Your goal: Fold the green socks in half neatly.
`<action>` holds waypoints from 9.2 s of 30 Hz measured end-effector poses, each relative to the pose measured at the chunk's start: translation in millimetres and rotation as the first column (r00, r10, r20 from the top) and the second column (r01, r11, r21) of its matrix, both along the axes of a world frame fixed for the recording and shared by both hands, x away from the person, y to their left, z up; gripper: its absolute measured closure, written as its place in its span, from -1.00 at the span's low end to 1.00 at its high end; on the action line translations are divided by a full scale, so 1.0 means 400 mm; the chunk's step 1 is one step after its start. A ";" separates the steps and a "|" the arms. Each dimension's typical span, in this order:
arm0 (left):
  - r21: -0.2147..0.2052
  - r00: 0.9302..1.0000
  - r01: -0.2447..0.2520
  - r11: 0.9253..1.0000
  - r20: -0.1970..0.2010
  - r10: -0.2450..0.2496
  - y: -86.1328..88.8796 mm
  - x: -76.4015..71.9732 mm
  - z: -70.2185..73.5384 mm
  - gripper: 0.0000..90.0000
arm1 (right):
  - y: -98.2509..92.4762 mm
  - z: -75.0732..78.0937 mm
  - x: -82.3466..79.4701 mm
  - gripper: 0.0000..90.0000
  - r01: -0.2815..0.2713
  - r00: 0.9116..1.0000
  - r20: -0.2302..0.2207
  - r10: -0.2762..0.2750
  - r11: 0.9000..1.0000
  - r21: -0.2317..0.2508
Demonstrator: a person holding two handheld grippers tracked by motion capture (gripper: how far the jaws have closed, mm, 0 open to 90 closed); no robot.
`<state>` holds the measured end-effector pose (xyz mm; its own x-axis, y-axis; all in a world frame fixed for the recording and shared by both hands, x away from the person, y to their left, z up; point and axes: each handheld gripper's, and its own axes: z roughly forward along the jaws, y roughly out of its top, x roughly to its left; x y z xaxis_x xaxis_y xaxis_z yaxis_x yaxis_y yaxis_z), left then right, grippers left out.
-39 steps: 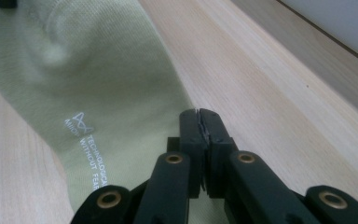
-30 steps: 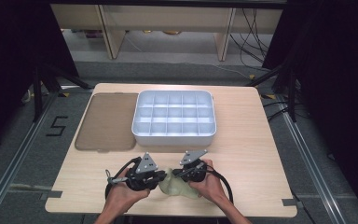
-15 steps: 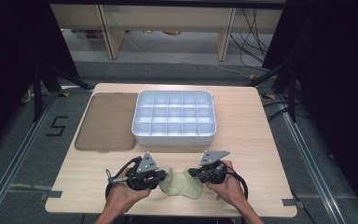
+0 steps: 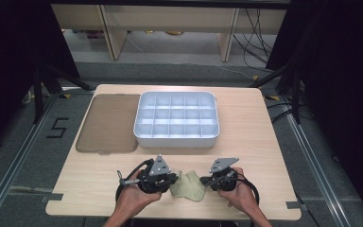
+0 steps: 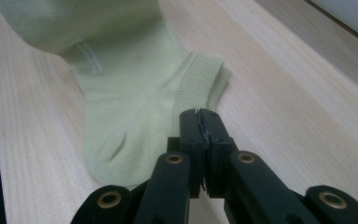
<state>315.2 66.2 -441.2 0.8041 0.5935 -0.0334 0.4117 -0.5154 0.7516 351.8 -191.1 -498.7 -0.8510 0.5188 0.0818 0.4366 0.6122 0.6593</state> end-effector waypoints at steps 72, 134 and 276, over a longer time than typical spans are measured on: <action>0.017 0.997 0.042 0.999 -0.063 -0.041 -0.024 0.037 -0.099 0.87 | -0.042 0.067 -0.024 0.94 0.017 0.999 0.049 -0.024 0.991 0.134; 0.084 0.999 -0.020 0.996 -0.032 0.022 -0.054 0.118 -0.149 0.86 | 0.031 0.002 0.020 0.94 0.023 0.997 0.071 -0.022 1.000 -0.004; 0.023 0.999 -0.045 0.999 -0.023 0.046 -0.025 -0.003 -0.091 0.89 | 0.038 0.025 0.016 0.93 0.019 0.997 0.072 -0.025 0.996 0.084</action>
